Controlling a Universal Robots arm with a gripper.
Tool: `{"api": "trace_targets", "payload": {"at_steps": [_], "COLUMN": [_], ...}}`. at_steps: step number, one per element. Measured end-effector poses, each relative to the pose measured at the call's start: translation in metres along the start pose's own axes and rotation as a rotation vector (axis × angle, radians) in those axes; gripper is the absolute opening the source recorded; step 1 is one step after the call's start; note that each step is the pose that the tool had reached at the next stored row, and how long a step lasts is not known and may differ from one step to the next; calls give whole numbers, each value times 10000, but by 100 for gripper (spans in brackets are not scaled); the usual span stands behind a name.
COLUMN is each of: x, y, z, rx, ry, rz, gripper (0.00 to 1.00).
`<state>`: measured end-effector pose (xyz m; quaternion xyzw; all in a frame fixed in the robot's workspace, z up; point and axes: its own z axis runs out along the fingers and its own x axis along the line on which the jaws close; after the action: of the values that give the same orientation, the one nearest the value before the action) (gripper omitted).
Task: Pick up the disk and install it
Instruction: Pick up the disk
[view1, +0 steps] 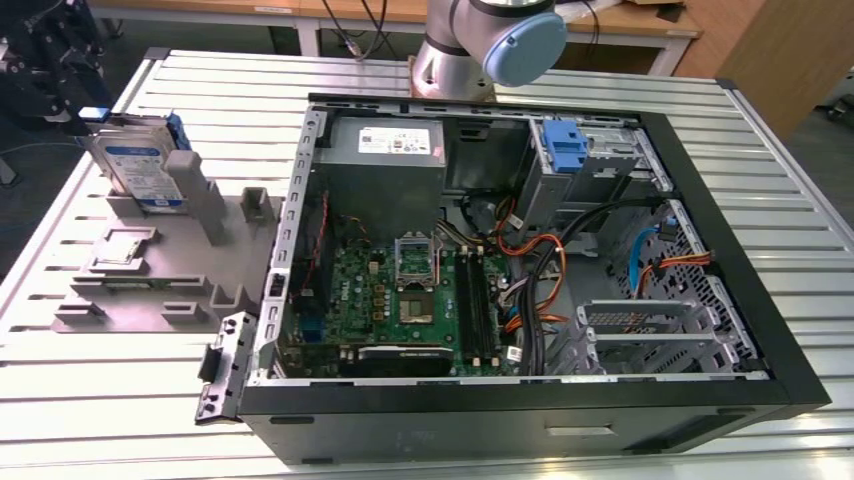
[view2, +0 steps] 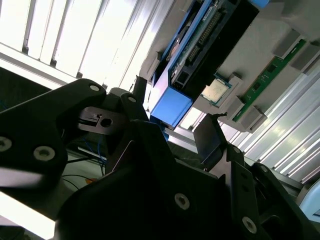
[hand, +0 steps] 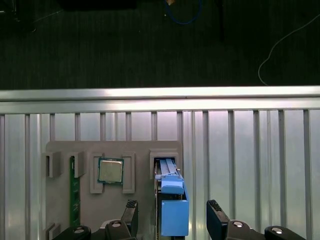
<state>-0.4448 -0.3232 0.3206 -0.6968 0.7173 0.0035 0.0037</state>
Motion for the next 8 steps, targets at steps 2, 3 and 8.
{"api": "trace_targets", "payload": {"at_steps": [2, 3, 8], "x": [0, 0, 0], "y": [0, 0, 0], "z": [0, 0, 0], "rx": [0, 1, 0], "ry": [0, 0, 0], "rz": [-11, -17, -44], "gripper": [65, 65, 65]}}
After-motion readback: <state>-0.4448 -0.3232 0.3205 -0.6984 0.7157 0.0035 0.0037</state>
